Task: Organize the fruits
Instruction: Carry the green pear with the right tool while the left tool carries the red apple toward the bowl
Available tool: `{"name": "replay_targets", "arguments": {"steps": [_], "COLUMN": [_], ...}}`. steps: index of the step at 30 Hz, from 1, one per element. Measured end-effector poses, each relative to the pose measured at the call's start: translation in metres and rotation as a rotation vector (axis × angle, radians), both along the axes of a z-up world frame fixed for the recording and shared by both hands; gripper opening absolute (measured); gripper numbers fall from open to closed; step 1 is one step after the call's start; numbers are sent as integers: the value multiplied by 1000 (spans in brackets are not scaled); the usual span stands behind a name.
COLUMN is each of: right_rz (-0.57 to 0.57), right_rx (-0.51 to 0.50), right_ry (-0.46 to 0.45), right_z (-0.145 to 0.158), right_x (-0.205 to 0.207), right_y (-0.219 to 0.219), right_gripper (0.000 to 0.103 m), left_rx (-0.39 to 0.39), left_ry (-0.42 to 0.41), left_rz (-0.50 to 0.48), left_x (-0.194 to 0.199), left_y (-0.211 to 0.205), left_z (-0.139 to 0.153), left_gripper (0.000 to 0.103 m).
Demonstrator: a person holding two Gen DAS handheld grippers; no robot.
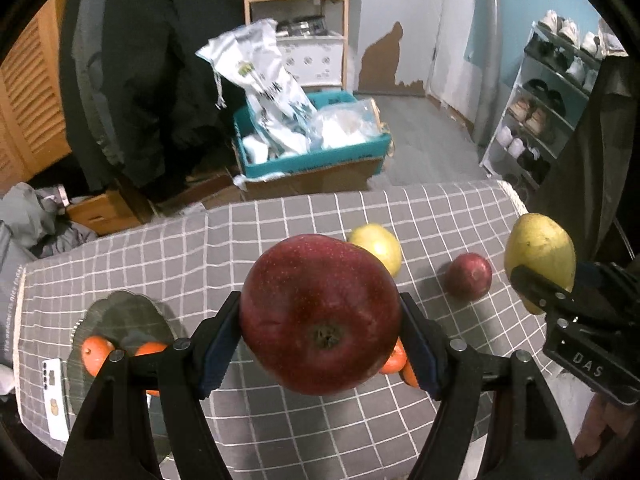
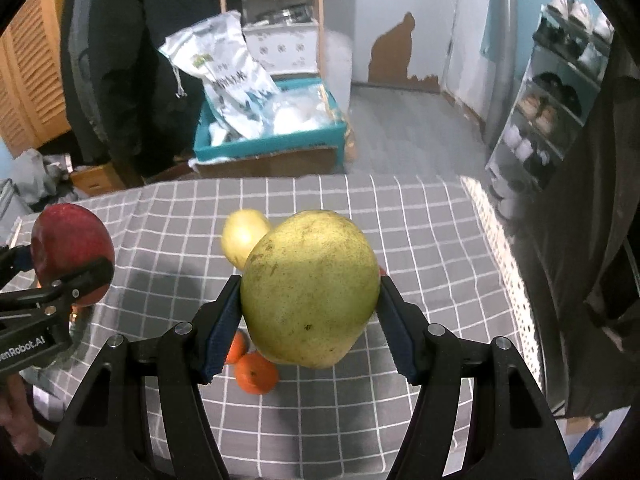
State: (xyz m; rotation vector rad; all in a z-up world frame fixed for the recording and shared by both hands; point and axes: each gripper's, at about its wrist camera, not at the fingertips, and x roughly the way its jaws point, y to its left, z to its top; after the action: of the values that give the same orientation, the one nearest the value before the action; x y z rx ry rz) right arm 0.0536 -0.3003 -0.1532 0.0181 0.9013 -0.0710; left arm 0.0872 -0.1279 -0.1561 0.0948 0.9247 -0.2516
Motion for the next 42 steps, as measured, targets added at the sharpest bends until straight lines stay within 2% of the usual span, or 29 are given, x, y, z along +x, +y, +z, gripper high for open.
{"name": "replay_targets", "arguments": {"steps": [18, 27, 42], "right_rz": [61, 91, 168], "right_rx": [-14, -11, 37], "right_ry": [-131, -156, -150], "right_z": [60, 73, 71], "right_x": [-19, -18, 0], "right_y": [31, 48, 96], "right_gripper": [66, 66, 66], "left_rx": [-54, -75, -64], "left_ry": [-138, -163, -168], "left_rz": [72, 106, 188], "left_x": [-24, -27, -29], "left_y": [48, 66, 113], "left_z": [59, 69, 65], "left_gripper": [76, 76, 76]}}
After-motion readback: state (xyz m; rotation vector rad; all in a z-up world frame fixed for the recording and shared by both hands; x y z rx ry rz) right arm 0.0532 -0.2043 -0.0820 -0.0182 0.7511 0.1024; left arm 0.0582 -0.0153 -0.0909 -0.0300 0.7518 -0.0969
